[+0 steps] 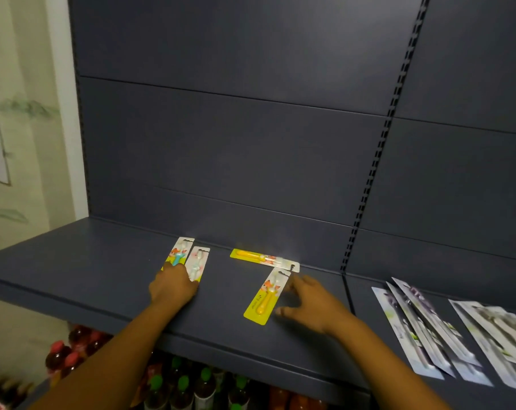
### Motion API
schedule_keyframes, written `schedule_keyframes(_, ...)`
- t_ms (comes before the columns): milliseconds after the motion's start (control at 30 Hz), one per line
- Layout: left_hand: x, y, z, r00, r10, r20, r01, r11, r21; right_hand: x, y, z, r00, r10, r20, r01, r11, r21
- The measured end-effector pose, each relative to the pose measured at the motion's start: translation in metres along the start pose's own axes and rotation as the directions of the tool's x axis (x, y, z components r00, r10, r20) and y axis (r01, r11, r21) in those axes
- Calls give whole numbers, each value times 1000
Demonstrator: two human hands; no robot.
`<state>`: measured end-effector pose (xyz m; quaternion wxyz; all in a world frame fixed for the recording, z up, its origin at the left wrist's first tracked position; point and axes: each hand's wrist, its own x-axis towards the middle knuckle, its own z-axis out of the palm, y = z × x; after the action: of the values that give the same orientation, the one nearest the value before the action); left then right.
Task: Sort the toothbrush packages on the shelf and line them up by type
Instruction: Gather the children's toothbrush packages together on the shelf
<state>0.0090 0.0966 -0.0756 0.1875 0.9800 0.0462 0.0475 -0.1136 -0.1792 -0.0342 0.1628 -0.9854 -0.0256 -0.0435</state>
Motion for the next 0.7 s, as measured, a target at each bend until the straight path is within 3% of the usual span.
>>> schedule_keyframes(233, -12, -7, -7, 996, 30, 82, -23, 995, -96, 0, -3, -4, 999, 26, 22, -26, 1000, -6)
schedule_keyframes(333, -25, -11, -17, 993, 67, 100, -29, 940, -339, 5, -5, -3, 999, 39, 31, -40, 999, 6)
schedule_keyframes(400, -38, -11, -23, 990, 60, 130, 28, 811, -585, 9, -8, -3, 998, 53, 36, -54, 998, 18)
schedule_keyframes(500, -59, -14, -31, 983, 89, 159, 89, 526, -846, 15, -13, -3, 997, 79, 25, -80, 996, 48)
schedule_keyframes(600, -82, -13, -41, 984, 165, 67, 23, 255, -967, 20, -18, 2, 995, 98, 22, -99, 993, 65)
schedule_keyframes(700, -105, -6, -49, 977, 208, -56, -88, 148, -985, 23, -22, 8, 988, 153, 21, -154, 984, 84)
